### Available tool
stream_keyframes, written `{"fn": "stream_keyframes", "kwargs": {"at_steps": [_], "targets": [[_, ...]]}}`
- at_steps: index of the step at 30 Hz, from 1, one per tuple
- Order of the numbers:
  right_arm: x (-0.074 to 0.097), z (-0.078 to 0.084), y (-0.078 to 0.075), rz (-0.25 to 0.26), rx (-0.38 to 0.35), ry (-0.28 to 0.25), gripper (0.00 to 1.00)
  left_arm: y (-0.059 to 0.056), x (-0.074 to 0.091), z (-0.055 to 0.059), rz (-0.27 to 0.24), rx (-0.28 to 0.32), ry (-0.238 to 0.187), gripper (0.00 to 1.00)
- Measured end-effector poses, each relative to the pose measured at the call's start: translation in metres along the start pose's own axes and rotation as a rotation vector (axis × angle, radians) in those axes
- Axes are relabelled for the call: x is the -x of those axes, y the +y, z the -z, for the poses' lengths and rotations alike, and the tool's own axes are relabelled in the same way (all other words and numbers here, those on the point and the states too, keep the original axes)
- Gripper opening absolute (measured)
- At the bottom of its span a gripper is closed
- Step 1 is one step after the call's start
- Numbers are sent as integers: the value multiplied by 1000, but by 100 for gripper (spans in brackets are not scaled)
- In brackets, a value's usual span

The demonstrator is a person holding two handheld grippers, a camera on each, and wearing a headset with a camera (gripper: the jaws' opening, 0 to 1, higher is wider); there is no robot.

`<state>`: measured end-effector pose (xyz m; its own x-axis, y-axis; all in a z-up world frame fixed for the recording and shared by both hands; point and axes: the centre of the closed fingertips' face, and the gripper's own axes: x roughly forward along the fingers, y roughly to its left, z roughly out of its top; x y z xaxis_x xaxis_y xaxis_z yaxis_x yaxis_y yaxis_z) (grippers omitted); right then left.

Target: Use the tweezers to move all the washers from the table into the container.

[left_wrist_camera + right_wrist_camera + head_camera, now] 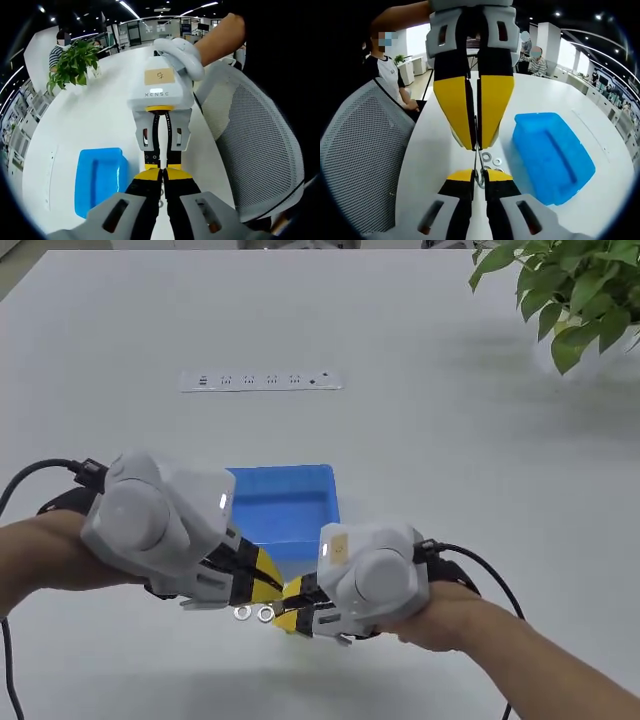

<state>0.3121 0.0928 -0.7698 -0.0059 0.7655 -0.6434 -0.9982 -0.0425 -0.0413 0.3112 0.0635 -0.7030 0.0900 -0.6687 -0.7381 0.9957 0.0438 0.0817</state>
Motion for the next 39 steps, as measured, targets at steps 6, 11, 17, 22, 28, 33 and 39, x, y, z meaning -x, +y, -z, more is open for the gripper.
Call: {"fn": "stream_keyframes", "kwargs": {"at_steps": [6,11,17,22,28,33,39], "targets": [[0,0,0,3,1,0,9,3,3,2,-17,14,1,10],[2,-1,-1,8,-1,-3,9,6,8,2,-38,43,-21,14],[6,-5,-2,13,0,-8,9,9,13,0,-70,88,-64,29],[12,-10,-5,21,-2,-15,9,8,19,0,-96,156,-115,42],[20,-18,-10,27,-1,-26,9,10,26,0,-139,229,-180,58],[28,-25,-16,34,5,-32,9,13,34,2,-188,285,-231,70],[37,-37,-23,38,11,-50,9,18,44,5,-251,340,-283,79]]}}
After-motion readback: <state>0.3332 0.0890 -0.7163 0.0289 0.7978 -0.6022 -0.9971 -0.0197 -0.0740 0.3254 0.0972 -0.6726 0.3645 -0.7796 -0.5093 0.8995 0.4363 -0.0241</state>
